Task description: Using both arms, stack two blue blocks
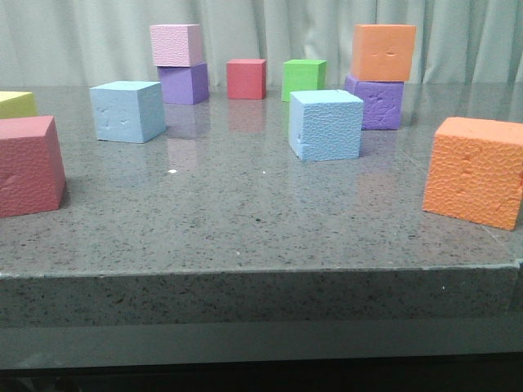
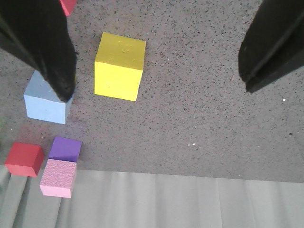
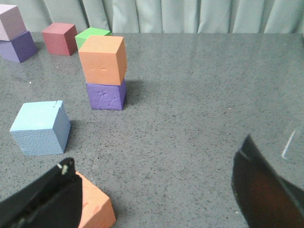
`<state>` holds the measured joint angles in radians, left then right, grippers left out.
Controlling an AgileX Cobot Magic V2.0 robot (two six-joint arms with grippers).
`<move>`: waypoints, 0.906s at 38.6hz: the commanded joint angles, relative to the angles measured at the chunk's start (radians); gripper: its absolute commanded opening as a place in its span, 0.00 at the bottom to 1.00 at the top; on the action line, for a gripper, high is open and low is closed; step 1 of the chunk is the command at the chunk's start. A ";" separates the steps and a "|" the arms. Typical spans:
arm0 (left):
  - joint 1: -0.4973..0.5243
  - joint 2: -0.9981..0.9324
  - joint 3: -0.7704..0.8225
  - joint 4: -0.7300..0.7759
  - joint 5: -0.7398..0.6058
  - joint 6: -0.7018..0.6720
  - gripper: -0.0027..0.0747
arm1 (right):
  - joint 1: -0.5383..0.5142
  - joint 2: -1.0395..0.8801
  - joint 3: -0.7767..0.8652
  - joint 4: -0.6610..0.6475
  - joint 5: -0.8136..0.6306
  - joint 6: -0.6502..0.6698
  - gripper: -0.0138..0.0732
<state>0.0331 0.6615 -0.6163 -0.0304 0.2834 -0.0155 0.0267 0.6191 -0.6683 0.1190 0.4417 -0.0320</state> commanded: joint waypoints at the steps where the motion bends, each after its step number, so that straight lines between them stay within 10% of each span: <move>1: 0.001 0.002 -0.036 -0.007 -0.069 -0.007 0.90 | 0.016 0.086 -0.074 0.017 -0.083 -0.001 0.90; 35: 0.001 0.002 -0.036 -0.007 -0.069 -0.007 0.90 | 0.337 0.899 -0.784 0.020 0.345 -0.191 0.90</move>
<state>0.0331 0.6615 -0.6163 -0.0304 0.2849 -0.0155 0.3467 1.5019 -1.3651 0.1305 0.8057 -0.2116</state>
